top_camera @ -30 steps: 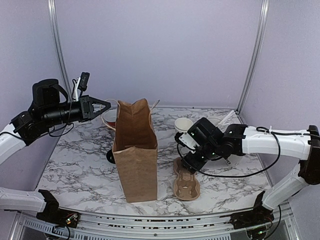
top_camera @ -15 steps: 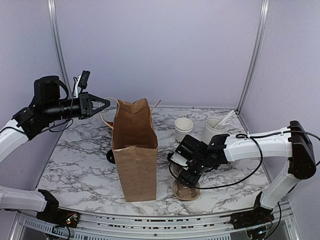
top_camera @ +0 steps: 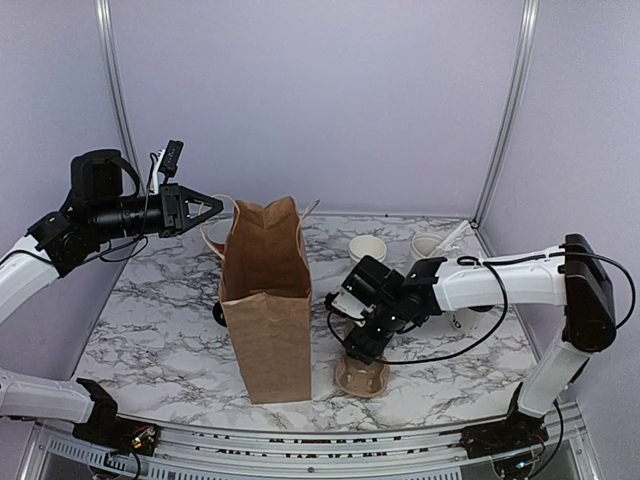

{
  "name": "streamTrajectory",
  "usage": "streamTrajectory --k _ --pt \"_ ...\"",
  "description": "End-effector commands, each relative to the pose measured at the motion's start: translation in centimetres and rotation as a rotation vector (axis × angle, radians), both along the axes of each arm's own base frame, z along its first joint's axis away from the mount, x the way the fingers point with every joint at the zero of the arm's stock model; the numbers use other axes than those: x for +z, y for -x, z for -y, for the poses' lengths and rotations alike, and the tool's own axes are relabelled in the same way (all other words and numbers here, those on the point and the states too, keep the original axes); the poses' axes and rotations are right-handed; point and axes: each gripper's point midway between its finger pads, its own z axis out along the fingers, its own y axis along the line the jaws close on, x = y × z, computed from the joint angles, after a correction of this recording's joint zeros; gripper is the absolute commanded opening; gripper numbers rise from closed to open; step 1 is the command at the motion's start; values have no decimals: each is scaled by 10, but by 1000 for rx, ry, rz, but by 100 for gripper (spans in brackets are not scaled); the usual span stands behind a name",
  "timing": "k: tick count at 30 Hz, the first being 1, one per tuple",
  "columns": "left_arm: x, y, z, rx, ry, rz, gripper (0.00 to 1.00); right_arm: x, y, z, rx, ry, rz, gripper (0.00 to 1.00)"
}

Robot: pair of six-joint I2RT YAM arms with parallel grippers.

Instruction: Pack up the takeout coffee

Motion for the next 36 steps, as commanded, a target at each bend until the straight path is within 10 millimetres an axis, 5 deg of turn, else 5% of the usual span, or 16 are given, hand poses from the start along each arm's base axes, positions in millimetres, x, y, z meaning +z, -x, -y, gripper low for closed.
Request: streamTrajectory --k 1,9,18,36 --pt "14 1 -2 1 14 16 11 22 -32 -17 -94 -105 32 80" --pt "15 1 -3 8 17 17 12 18 -29 -17 -83 -111 -9 79" --pt "12 -1 -2 10 12 11 12 36 -9 -5 -7 -154 -6 79" --pt "13 0 -3 11 16 10 12 -3 7 -8 81 -80 -111 79"
